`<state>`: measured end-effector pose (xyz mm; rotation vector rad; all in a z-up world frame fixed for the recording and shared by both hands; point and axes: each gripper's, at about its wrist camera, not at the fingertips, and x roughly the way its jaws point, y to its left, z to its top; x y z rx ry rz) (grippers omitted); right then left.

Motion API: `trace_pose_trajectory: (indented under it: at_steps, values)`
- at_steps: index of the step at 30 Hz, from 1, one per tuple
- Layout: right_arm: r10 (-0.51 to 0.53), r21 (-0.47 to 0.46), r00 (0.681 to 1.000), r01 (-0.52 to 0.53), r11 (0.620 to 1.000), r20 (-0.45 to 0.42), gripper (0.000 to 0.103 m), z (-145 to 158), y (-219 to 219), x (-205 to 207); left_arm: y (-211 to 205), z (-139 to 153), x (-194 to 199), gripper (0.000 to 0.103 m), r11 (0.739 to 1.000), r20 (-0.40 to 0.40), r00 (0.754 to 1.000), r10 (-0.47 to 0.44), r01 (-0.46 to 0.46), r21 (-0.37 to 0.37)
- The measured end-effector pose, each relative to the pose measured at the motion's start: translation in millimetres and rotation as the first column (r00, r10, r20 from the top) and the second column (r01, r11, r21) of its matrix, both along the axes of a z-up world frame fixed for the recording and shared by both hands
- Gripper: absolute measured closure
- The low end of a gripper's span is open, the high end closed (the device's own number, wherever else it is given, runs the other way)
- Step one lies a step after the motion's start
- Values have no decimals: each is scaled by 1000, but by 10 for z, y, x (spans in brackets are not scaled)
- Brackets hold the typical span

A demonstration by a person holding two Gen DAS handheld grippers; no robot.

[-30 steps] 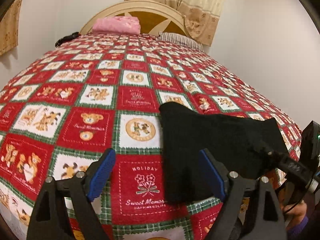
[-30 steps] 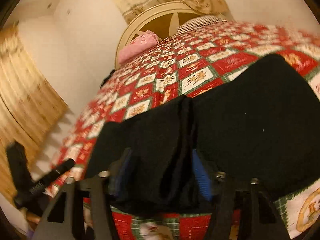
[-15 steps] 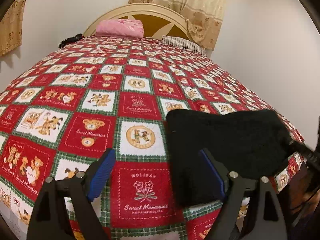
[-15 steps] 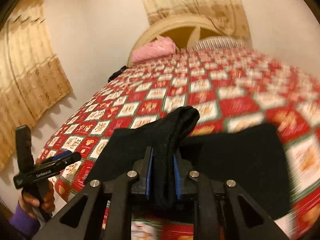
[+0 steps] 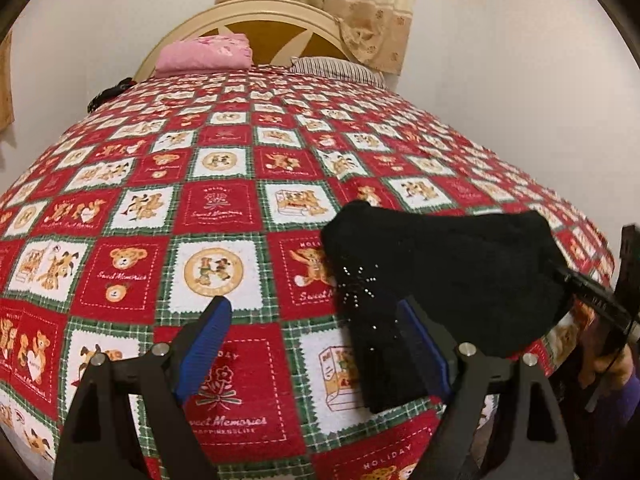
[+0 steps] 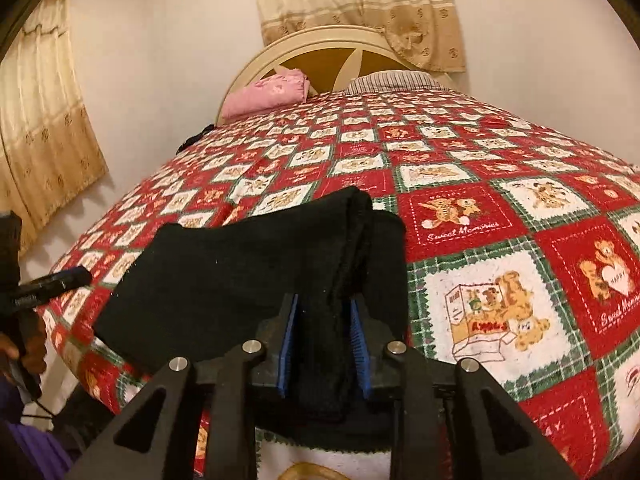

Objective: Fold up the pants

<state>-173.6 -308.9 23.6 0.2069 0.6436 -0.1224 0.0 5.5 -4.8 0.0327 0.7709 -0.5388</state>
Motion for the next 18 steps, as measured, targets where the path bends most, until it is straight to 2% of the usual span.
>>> trace_pose_trajectory:
  at_steps: [5, 6, 8, 10, 14, 18]
  values:
    - [-33, -75, 999, 32, 997, -11, 68, 111, 113, -66, 2, -35, -16, 16, 1000, -9, 1000, 12, -12, 16]
    - [-66, -96, 998, 66, 993, -1, 65, 165, 124, -119, 3, -41, -19, 16, 1000, -13, 1000, 12, -12, 18]
    - [-144, -169, 989, 147, 974, 31, 50, 249, 152, -236, -1, -46, -23, 16, 1000, -15, 1000, 8, -8, 19]
    - [-175, -217, 982, 187, 958, 73, 50, 343, 205, -373, -30, -47, -27, 16, 1000, -11, 1000, 1, 0, 22]
    - [-77, -165, 993, 90, 982, 84, 50, 468, 383, -454, -138, -19, 3, 16, 999, 11, 1000, -13, 13, 38]
    - [45, -136, 998, -38, 990, 49, 51, 423, 668, -252, -333, -11, 72, 16, 998, 19, 1000, -11, 10, 64]
